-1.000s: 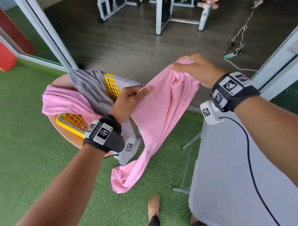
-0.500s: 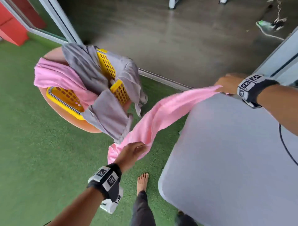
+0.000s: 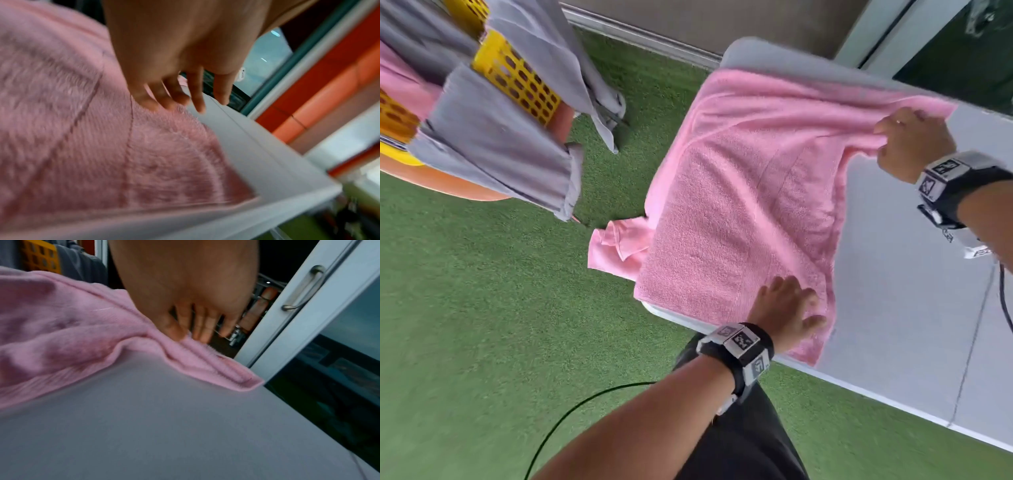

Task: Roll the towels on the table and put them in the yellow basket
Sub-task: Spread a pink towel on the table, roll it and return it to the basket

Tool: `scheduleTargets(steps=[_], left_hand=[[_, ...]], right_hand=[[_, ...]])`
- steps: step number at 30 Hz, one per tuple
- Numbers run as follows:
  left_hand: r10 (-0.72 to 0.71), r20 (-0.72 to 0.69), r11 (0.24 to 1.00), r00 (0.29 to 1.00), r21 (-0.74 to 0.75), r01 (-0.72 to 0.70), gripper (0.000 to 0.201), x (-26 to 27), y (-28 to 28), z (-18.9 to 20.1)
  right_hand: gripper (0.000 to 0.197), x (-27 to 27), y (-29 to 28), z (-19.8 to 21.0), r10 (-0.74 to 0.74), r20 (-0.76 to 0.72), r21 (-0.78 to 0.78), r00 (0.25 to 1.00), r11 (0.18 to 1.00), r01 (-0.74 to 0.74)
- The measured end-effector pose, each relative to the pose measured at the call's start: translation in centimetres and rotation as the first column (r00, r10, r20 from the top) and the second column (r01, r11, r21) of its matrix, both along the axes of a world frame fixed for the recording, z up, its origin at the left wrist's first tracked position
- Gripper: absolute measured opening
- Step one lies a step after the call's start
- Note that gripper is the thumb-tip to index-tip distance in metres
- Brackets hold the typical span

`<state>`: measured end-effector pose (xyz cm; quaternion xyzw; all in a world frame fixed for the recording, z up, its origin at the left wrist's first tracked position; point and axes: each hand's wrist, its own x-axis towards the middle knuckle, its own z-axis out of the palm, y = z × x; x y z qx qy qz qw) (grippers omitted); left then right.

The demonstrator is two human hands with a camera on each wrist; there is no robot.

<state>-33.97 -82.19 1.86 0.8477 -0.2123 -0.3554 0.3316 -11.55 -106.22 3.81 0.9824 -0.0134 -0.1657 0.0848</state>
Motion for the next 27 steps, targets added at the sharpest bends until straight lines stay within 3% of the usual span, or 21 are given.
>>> scheduleTargets(steps=[2, 4, 6, 11, 15, 18, 22, 25, 27], left_hand=[[-0.099, 0.271, 0.981, 0.958, 0.186, 0.049, 0.065, 0.3, 2.9, -2.3], [-0.227, 0.343, 0.954, 0.911, 0.267, 0.137, 0.095, 0.6, 6.2, -4.4], [-0.337, 0.376, 0.927, 0.863, 0.291, 0.235, 0.11, 0.8, 8.2, -6.0], [-0.39, 0.415, 0.909, 0.822, 0.314, 0.273, 0.113, 1.3, 9.0, -6.8], [-0.387, 0.431, 0.912, 0.815, 0.307, 0.271, 0.113, 1.3, 9.0, -7.0], [-0.411, 0.425, 0.9, 0.807, 0.327, 0.286, 0.111, 1.4, 9.0, -7.0], [-0.432, 0.416, 0.887, 0.8, 0.357, 0.293, 0.105, 1.2, 8.9, -7.1], [-0.454, 0.406, 0.871, 0.793, 0.39, 0.299, 0.097, 1.2, 8.6, -7.0], [-0.462, 0.39, 0.863, 0.796, 0.406, 0.302, 0.089, 1.2, 8.1, -6.9]], right_hand=[[0.047, -1.5, 1.4, -1.4, 0.126, -0.061, 0.136, 0.99, 0.984, -0.117], [0.06, -2.4, 2.2, -2.5, 0.092, -0.14, 0.211, 0.986, 0.976, -0.061], [0.072, -2.4, 2.9, -3.5, 0.028, -0.163, 0.214, 0.986, 0.977, 0.008], [0.074, -1.1, 4.2, -3.8, 0.019, -0.127, 0.175, 0.992, 0.985, 0.004], [0.075, -0.7, 4.2, -3.9, -0.032, -0.169, 0.278, 0.985, 0.957, 0.078], [0.079, -0.7, 4.1, -4.0, -0.01, -0.136, 0.34, 0.991, 0.939, 0.056], [0.096, -0.6, 3.8, -4.2, -0.048, -0.125, 0.352, 0.991, 0.932, 0.09], [0.083, -0.2, 3.2, -4.5, 0.02, -0.133, 0.308, 0.991, 0.951, 0.022], [0.066, 0.2, 2.7, -4.8, 0.022, -0.052, 0.362, 0.998, 0.932, -0.001]])
